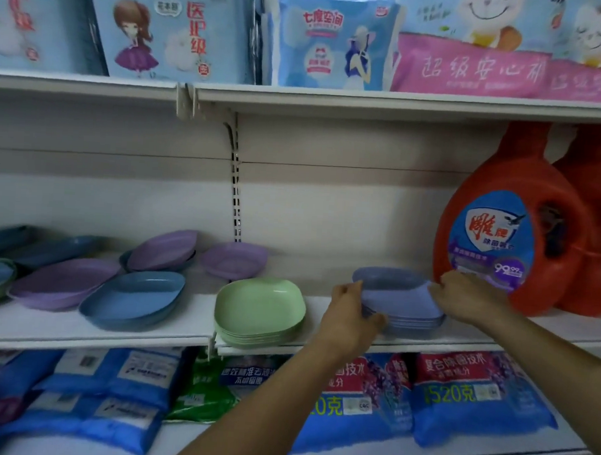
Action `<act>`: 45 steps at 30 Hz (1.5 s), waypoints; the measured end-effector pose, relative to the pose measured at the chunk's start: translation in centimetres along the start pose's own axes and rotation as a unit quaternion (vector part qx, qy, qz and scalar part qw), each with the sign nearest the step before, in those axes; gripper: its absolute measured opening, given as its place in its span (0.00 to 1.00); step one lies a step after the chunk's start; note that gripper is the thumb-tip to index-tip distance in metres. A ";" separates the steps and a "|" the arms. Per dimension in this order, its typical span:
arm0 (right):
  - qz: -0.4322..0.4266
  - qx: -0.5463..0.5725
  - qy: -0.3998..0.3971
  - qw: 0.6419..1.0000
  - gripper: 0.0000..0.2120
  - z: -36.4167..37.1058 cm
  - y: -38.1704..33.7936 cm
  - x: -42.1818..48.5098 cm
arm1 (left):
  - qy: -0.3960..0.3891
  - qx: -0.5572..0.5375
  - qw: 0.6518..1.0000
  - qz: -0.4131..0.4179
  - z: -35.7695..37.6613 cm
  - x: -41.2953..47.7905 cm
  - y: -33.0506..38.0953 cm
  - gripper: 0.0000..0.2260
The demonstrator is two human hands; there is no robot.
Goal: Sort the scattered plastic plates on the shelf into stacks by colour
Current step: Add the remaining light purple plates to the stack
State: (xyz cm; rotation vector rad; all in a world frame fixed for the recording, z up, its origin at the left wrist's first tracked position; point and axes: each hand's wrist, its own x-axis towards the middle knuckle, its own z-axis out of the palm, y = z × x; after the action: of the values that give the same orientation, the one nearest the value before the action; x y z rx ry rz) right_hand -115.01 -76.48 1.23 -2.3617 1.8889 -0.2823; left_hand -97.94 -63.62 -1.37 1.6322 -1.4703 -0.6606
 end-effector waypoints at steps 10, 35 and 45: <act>-0.174 0.171 0.046 0.969 0.09 -2.1 -12.8 -1.2 | 0.072 0.042 0.991 0.103 -12.3 -6.0 -2.5 0.21; -0.134 0.157 -0.071 0.976 0.13 7.3 -42.3 3.2 | 0.100 -0.034 0.984 -0.140 -39.5 3.0 -20.0 0.25; -0.194 0.277 -0.039 0.940 0.20 4.8 -40.9 1.5 | 0.040 -0.328 0.930 -0.164 -38.9 1.0 -16.5 0.11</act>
State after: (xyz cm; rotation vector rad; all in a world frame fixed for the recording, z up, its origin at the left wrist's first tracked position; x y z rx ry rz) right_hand -74.62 -68.94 4.68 -2.2636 1.0918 -0.6457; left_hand -56.89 -56.14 5.23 1.3449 -0.7835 -1.1176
